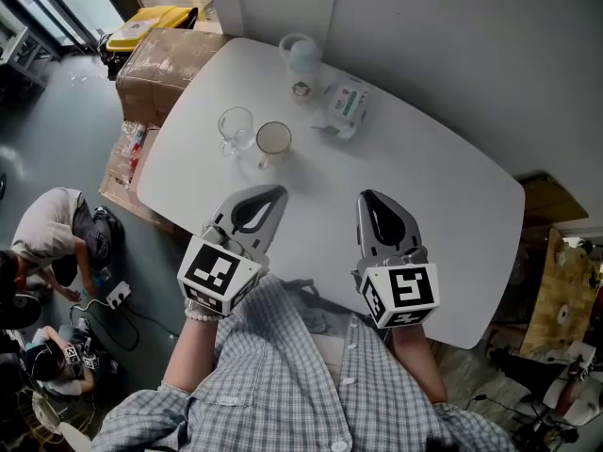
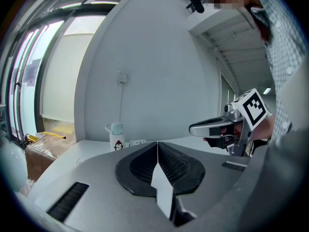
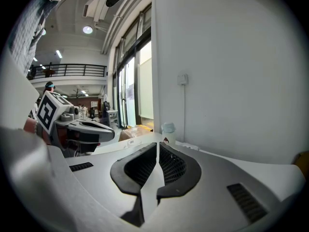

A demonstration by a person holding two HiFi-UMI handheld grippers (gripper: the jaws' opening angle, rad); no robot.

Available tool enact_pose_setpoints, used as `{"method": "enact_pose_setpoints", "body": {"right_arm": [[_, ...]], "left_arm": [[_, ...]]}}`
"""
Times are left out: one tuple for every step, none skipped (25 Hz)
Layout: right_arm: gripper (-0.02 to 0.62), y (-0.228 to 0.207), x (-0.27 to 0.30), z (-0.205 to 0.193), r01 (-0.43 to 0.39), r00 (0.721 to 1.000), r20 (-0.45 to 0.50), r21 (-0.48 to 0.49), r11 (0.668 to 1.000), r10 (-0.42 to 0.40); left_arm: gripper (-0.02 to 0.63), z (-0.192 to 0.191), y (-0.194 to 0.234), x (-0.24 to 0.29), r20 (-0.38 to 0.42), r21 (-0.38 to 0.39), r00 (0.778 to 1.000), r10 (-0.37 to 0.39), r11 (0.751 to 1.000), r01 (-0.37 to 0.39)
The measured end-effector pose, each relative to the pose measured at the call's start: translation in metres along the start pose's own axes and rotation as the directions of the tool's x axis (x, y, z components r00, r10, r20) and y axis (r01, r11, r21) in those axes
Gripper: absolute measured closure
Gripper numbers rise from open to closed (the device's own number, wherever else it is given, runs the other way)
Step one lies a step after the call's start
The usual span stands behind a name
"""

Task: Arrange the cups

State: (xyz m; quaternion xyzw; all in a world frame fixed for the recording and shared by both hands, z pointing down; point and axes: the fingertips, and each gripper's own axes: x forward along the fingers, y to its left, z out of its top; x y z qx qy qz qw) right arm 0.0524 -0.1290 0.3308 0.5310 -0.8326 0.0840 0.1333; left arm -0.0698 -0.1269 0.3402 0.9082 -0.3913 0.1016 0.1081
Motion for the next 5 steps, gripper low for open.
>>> {"method": "enact_pose_setpoints", "body": {"right_arm": [[0.563,0.0002,0.0004,-0.0004,-0.001,1.0,-0.001,0.0,1.0,0.001],[0.563,0.0002,0.0007,-0.0009,-0.002,1.0,-0.001,0.0,1.0,0.002],[0.563,0.0001,0.0012,-0.0014,-0.003,1.0,-0.002,0.0,1.0,0.003],[0.563,-0.0002,0.0017,-0.0019,-0.004,1.0,-0.003,0.0,1.0,0.004],[0.563,-0.0004,0.0022,-0.0024,-0.005,1.0,-0.004,0.001,1.0,0.005]], "left_arm": [[0.594,-0.0004,0.0003,0.0003,0.0,0.0,1.0,0.0,1.0,0.0],[0.594,-0.0008,0.0005,0.0008,-0.001,0.0,1.0,0.001,1.0,-0.001],[0.594,-0.0011,0.0007,0.0013,-0.001,0.0,1.0,0.001,1.0,-0.001],[0.594,-0.0014,0.0009,0.0019,-0.002,0.0,1.0,0.001,1.0,-0.001],[0.594,-0.0017,0.0011,0.0026,-0.003,0.001,1.0,0.001,1.0,-0.001]]}}
